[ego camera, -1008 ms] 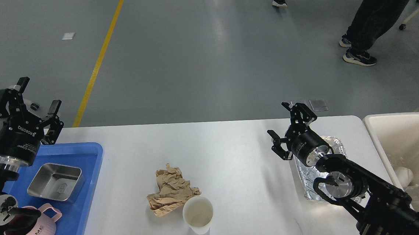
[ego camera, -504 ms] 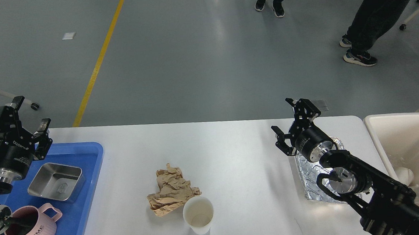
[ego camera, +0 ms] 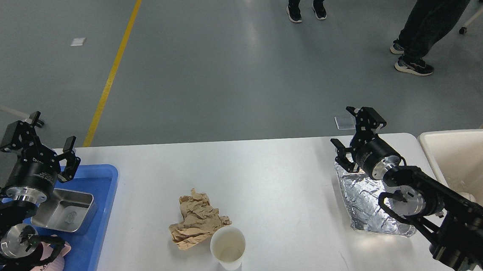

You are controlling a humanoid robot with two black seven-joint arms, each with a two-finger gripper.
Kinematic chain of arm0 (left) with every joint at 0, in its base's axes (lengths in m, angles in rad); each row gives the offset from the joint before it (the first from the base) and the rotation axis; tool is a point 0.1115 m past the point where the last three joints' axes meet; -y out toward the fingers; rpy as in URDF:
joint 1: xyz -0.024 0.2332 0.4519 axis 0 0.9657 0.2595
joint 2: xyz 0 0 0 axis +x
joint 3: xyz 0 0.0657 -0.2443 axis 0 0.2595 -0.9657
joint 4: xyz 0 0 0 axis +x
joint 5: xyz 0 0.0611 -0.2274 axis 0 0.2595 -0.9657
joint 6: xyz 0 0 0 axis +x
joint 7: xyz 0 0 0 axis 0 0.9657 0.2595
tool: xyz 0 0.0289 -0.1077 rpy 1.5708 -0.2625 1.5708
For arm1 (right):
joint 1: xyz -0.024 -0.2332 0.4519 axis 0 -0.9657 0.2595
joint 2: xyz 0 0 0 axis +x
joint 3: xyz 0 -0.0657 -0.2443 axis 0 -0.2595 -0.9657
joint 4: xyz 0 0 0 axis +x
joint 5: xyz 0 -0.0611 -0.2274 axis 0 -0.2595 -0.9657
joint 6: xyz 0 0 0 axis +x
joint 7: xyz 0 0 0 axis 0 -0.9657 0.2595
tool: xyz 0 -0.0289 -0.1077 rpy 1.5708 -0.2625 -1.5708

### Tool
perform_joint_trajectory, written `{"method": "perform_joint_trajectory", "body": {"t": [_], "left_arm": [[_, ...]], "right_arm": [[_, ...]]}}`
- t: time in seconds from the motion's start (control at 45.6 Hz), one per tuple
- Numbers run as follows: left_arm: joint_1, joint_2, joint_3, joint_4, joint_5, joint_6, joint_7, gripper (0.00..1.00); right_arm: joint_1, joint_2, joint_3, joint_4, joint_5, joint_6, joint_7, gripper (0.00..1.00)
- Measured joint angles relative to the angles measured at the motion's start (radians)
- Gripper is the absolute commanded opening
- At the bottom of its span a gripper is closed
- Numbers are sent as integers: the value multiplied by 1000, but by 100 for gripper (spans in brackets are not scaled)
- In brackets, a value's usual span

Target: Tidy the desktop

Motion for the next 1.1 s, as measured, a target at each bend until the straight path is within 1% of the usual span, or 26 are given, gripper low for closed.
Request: {"method": "perform_joint_trajectory", "body": {"t": [0.175,0.263,0.329,0.438,0.504,0.636,0.833,1.03,1.074,1.096], "left_arm": [[2,4,7,-7,2,1,1,97],[3,4,9,-7,4,1,1,97],[3,4,9,-7,5,0,1,97],[3,4,9,-7,6,-2,0,97],[4,5,9,-8,6,-5,0,97],[5,6,15,-8,10,-8,-2,97],[-4,0,43,-8,11,-5,-3,97],[-18,-9,46,-8,12,1,-2,97],[-19,-9,46,-7,13,1,-2,97],[-19,-9,46,-7,13,1,-2,97]], "right_arm": [[-4,-38,72,-21,0,0,15,100],[-7,-45,89,-44,1,-8,42,100],[-7,-49,110,-50,6,-26,54,100],[-15,-78,155,-41,23,-42,56,100],[-29,-122,151,-26,31,-16,57,100],[-61,-260,67,22,36,92,61,100],[-122,-539,-7,174,31,230,69,100],[-154,-789,-111,296,-4,305,70,100],[-155,-847,-156,327,-42,314,71,100],[-156,-901,-201,357,-106,318,72,100]]}}
